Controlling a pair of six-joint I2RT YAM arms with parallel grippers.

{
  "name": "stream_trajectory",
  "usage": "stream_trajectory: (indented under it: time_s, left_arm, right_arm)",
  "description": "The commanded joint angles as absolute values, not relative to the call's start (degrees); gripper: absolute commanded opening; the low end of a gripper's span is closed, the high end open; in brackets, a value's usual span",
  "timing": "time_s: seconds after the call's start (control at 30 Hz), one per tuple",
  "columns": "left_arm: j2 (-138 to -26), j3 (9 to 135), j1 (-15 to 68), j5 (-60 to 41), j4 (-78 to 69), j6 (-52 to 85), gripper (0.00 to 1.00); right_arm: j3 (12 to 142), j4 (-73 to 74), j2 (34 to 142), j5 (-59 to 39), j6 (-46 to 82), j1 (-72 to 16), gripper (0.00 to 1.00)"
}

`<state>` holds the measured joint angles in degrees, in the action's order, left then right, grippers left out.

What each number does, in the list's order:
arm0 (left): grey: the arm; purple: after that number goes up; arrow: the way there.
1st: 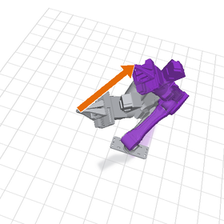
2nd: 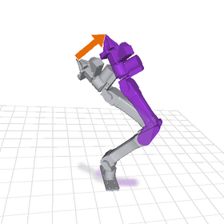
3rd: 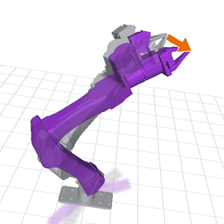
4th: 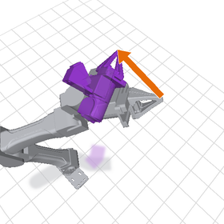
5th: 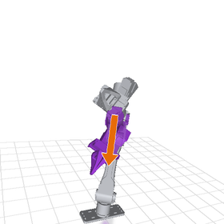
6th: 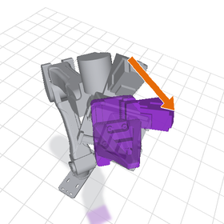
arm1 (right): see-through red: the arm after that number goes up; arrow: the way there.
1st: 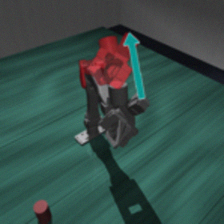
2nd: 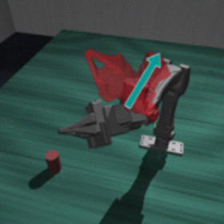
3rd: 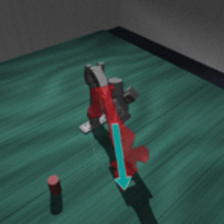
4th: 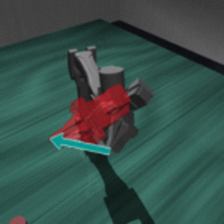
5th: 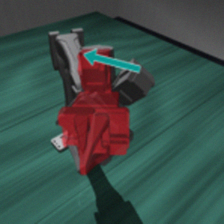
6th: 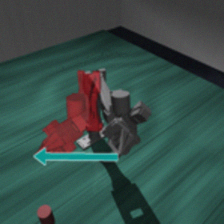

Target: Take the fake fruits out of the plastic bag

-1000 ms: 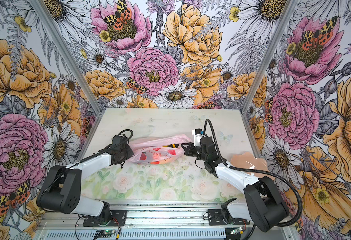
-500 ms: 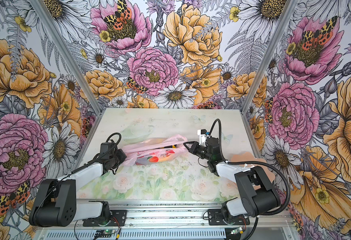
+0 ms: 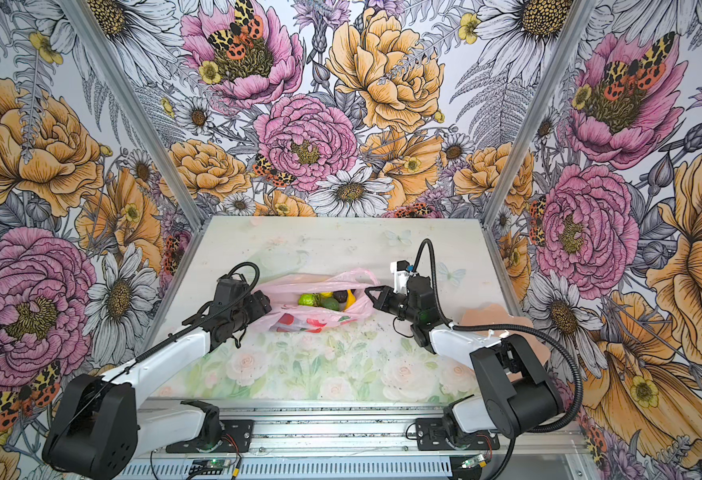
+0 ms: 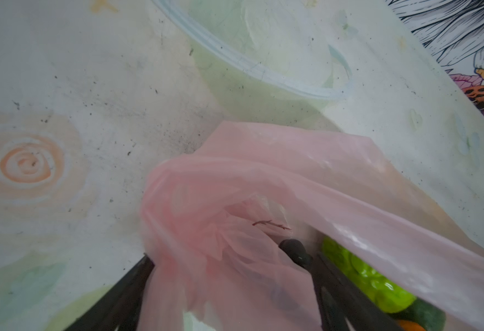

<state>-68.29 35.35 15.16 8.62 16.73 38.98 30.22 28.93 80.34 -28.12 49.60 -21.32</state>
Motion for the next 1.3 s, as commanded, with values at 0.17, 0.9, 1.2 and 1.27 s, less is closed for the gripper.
stream_trajectory:
  time_s: [0.17, 0.9, 1.2, 1.27]
  left_arm:
    - [-60.69, 39.33, 20.2, 19.82, 31.27, 43.6, 0.99]
    - [-78.9, 48.84, 33.07, 19.86, 30.69, 49.39, 0.95]
    - [-70.37, 36.63, 33.18, 19.95, 27.44, 50.24, 0.38]
    - [-65.51, 31.8, 33.39, 19.87, 24.78, 51.4, 0.25]
  right_arm:
    - [29.63, 20.29, 77.21, -20.15, 41.19, -26.42, 0.0]
    - [31.42, 15.05, 71.7, -15.11, 36.48, -32.78, 0.0]
    - [34.61, 16.73, 77.0, -17.18, 41.63, -28.34, 0.0]
    - [35.59, 18.16, 79.03, -18.7, 43.48, -26.25, 0.0]
